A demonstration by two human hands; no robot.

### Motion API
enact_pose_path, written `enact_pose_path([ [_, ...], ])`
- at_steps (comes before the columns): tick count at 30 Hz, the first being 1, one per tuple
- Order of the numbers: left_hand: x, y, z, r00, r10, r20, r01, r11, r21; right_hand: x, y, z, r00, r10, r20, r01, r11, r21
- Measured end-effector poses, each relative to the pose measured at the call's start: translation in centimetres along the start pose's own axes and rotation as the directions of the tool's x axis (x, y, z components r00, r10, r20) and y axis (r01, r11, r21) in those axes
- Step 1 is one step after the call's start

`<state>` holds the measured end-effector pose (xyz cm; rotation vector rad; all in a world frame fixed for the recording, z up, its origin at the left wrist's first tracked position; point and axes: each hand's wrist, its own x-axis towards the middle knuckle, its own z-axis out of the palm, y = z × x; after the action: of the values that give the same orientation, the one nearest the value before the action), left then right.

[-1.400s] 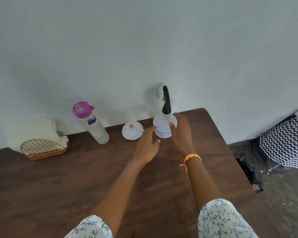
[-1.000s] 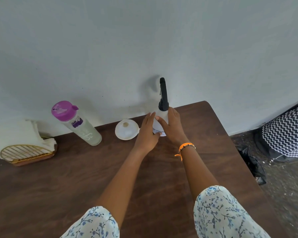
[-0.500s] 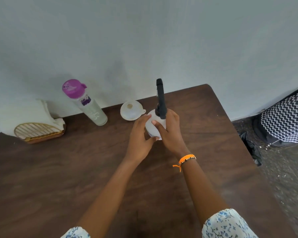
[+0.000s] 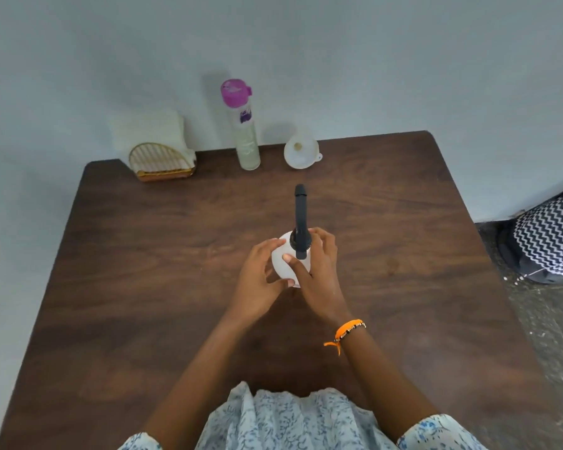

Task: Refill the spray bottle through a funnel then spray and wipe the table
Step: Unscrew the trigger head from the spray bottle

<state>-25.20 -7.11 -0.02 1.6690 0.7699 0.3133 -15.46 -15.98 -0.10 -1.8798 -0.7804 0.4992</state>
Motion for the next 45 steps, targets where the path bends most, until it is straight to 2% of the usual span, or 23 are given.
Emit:
enact_pose_path([
  [4, -2.7, -1.0, -0.8, 0.999, -0.025, -0.029, 0.025, 0.999, 0.020, -2.4, -0.2, 1.7, 1.000, -0.019, 0.025, 0.020, 0.998, -0.063],
  [8, -4.6, -2.0, -1.7, 0.999, -0.031, -0.020, 0.032, 0.999, 0.023, -4.5, -0.4, 2.8, 0.995, -0.011, 0.096, 0.014, 1.000, -0.024],
  [16, -6.3, -3.6, -2.4, 0.997, -0.007, -0.079, 0.013, 0.997, 0.076, -5.9, 0.1, 3.2, 0.974, -0.107, 0.202, 0.106, 0.994, 0.016],
  [20, -6.7, -3.8, -2.2, 0.994, -0.038, -0.099, 0.046, 0.995, 0.089, -6.0, 0.6, 3.3, 0.963, -0.128, 0.236, 0.138, 0.990, -0.025],
  [28, -7.4, -4.1, -1.9, 0.996, -0.001, -0.092, 0.023, 0.971, 0.237, -6.4, 1.7, 3.8, 0.960, -0.101, 0.261, 0.127, 0.988, -0.083],
  [40, -7.4, -4.2, -2.2, 0.998, 0.015, -0.069, 0.003, 0.967, 0.253, -6.1, 1.5, 3.1, 0.959, -0.106, 0.262, 0.132, 0.988, -0.083],
  [43, -7.3, -4.2, -2.2, 0.998, 0.005, -0.057, 0.010, 0.965, 0.261, -5.9, 2.2, 2.6, 0.921, -0.111, 0.373, 0.203, 0.955, -0.216],
  [45, -7.3, -4.0, -2.3, 0.999, -0.031, -0.026, 0.036, 0.965, 0.260, -6.1, 1.9, 1.9, 0.927, -0.126, 0.354, 0.224, 0.941, -0.252],
])
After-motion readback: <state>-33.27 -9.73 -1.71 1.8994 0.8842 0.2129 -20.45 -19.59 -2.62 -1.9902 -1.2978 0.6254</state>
